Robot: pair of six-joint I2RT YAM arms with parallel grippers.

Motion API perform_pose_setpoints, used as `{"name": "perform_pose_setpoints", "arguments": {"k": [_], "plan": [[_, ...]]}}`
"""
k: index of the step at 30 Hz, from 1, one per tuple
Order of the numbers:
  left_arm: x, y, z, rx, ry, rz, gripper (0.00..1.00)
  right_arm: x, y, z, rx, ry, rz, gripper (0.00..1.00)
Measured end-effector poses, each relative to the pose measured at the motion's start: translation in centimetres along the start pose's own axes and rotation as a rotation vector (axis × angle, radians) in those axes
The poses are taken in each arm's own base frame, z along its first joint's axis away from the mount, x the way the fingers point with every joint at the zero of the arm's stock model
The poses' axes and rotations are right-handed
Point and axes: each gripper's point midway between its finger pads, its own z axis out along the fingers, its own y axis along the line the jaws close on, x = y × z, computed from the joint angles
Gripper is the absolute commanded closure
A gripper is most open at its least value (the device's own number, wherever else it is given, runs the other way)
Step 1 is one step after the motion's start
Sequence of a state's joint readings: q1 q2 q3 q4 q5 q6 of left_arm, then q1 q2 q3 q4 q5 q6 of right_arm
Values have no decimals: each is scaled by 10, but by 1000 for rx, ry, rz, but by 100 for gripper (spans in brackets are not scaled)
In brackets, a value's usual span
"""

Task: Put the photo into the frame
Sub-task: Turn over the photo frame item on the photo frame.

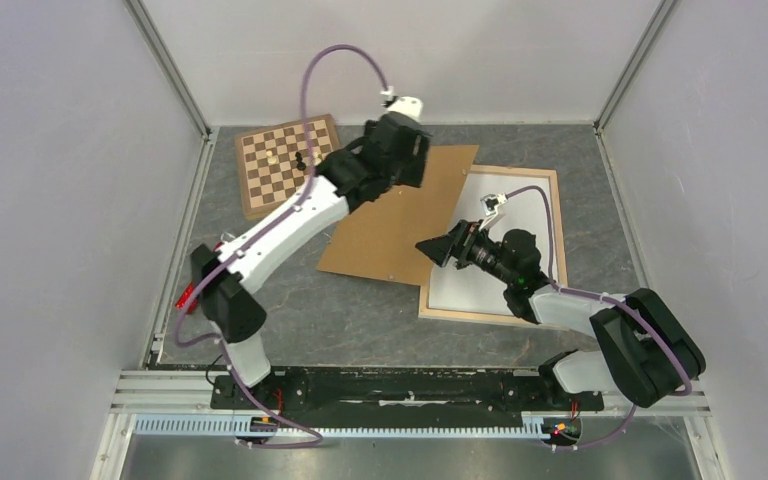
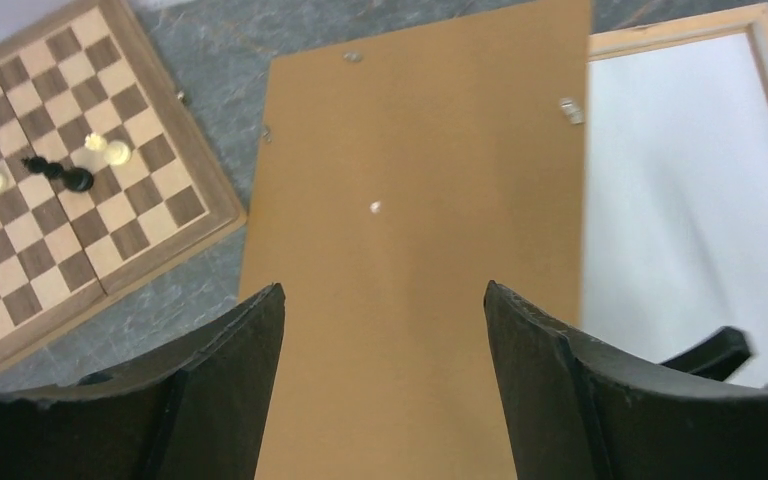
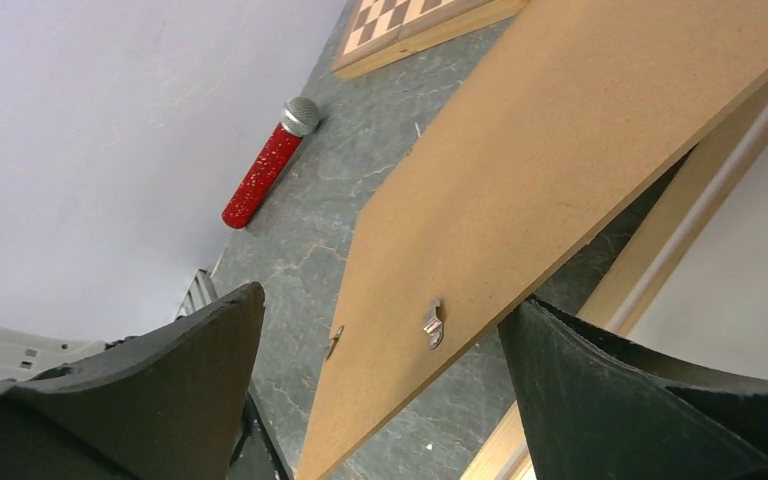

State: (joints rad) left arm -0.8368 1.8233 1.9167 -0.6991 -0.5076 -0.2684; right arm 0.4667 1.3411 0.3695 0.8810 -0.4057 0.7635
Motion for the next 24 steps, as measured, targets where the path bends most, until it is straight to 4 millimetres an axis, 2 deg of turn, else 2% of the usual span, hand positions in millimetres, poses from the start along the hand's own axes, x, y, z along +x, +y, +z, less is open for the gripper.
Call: {"name": "perform_pose_setpoints", "arguments": {"k": [3,6,9,11,13,16,24], "plan": [[18,45,6,10,48,-55,19,0,-6,-1,23,0,-8,11],[51,93,21,15,127,-127,18,1,-11,-1,38,5,-15,11],[86,124,35,28,211,-187,18,0,-16,-2,54,4,-22,11],[110,137,41,41,268,-218,17,1,-20,-2,64,6,-27,11],[130,144,45,52,319,-242,17,2,-24,-3,76,10,-30,11],[148,147,56,79,360,-269,17,5,-28,-3,89,22,-38,11],[205,138,97,155,499,-307,18,14,-40,-4,124,53,-51,11]]}}
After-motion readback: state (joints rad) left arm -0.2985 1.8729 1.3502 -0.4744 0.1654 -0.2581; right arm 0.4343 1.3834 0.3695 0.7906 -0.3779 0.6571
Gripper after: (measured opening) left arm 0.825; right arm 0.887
